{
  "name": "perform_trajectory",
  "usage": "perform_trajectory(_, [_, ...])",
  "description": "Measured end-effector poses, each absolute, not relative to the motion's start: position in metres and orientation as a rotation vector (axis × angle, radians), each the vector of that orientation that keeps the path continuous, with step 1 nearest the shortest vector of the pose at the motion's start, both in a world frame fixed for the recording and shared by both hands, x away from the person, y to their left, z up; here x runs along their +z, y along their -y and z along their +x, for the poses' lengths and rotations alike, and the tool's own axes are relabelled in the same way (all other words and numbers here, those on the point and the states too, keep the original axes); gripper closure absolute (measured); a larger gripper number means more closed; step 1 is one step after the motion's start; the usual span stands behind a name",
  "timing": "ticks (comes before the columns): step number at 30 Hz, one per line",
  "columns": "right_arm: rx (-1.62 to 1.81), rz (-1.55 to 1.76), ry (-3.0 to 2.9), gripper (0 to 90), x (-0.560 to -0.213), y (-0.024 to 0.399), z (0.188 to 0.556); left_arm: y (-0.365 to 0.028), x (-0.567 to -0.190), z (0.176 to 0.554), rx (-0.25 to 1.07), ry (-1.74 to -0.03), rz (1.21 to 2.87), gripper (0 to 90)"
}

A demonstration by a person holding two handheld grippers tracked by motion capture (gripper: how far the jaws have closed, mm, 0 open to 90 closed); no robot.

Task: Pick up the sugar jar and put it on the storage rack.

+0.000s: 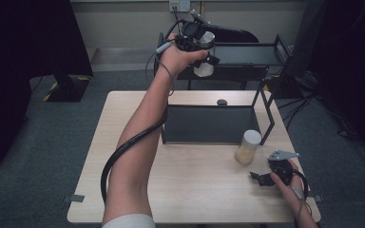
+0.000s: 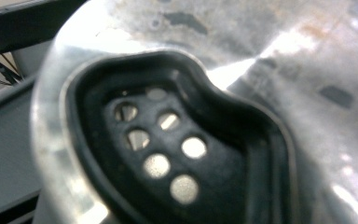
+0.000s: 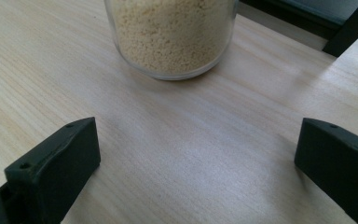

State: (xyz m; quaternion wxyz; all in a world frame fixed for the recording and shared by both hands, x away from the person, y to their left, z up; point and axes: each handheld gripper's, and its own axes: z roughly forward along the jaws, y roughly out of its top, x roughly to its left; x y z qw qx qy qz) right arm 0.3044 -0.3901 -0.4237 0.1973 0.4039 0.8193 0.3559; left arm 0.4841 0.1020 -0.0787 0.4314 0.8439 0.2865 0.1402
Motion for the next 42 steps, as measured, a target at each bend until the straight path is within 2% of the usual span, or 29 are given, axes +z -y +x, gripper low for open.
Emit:
perform_trajectory(14, [0.997,1.130,-2.293,0.0,-0.424,0.390,0.304,-0.099,-0.065,0.508,0.385,-0.767,2.096,29.9])
perform_trajectory(26, [0.997,1.129,-2.296,0.0,-0.424,0.390,0.305,-0.094,-0.072,0.537,0.406,-0.812,2.089,30.0])
perform_trajectory(42, [0.997,1.130,-2.296,0.0,-0.424,0.390,0.305,-0.091,-0.084,0.552,0.394,-0.821,2.106,30.0])
